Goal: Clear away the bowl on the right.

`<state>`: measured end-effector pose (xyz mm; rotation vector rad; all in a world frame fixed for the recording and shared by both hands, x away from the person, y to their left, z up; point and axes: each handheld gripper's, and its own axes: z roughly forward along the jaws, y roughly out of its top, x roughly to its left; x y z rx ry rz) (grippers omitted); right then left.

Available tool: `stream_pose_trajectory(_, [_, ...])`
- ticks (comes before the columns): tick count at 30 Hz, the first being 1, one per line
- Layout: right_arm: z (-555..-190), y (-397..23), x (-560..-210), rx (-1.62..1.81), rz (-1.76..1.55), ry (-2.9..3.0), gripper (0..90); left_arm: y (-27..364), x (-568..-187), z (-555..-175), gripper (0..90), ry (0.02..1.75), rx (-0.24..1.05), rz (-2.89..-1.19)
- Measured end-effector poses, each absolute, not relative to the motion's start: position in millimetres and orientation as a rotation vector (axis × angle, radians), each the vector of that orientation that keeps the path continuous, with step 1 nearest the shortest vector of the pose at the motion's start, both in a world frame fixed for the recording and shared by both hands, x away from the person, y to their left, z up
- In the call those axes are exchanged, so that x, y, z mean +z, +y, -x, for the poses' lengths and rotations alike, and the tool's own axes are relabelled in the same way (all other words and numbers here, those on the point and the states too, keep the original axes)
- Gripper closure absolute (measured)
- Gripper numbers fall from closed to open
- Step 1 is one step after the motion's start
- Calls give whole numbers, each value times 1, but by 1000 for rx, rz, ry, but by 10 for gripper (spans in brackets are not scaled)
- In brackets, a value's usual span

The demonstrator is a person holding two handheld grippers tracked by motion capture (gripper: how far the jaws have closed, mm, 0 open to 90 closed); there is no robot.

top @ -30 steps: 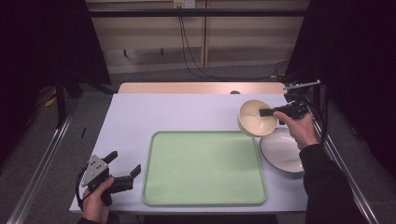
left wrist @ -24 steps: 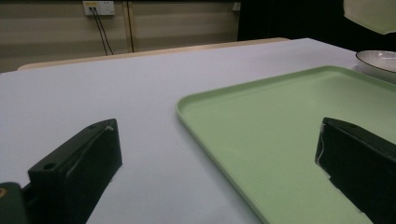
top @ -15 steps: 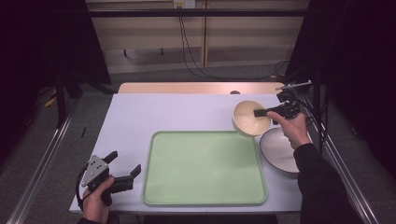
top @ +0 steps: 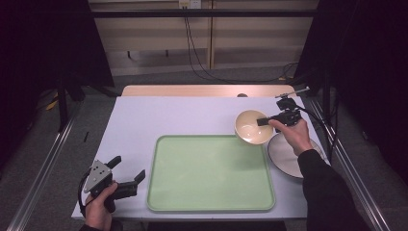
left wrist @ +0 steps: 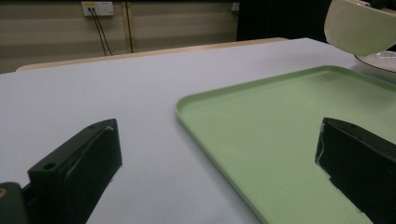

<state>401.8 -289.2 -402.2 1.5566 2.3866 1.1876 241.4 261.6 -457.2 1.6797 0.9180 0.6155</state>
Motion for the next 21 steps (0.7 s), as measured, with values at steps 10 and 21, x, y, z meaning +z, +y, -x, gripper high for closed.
stream_pose_trajectory(10, [-407, -283, -419, 1097, -1601, 2442, 833, 262, -457, -242, 4, 912, 607, -1680])
stream_pose_trajectory(21, [-410, -277, -433, 1025, -1609, 2481, 833, 261, -457, -242, 4, 916, 606, -1681])
